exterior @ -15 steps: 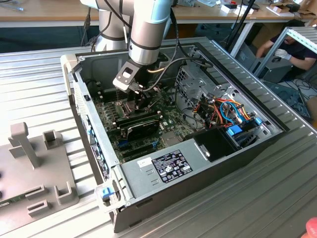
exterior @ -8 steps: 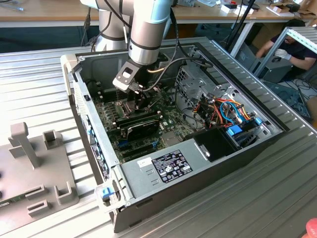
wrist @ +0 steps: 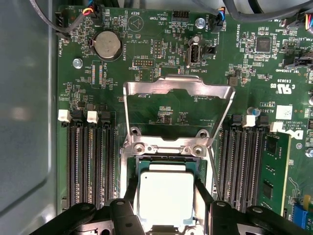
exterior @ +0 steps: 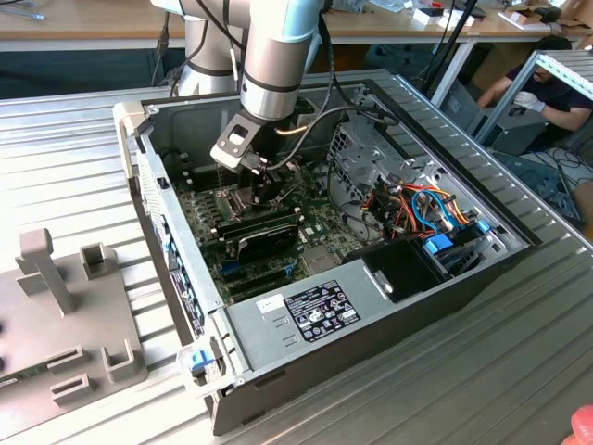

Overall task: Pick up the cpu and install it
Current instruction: 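Place the cpu into insertion slot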

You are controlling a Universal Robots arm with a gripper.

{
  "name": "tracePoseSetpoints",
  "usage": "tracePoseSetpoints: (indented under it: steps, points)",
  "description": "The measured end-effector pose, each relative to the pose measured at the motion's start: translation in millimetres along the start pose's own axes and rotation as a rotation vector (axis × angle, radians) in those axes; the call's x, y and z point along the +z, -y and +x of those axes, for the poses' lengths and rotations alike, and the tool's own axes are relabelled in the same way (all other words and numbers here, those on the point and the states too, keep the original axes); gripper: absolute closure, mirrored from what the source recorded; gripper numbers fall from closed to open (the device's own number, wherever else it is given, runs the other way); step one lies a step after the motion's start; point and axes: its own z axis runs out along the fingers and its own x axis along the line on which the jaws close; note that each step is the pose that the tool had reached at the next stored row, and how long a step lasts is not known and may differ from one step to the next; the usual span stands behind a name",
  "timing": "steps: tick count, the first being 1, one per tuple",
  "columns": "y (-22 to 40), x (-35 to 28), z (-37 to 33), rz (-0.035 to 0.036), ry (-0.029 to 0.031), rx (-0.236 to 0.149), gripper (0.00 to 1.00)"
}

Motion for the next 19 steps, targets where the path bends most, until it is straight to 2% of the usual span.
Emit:
tracePoseSetpoints:
  steps: [19]
  points:
    - [-0.1,2.1,-0.1,0.0,0.0004,0.0,0.45]
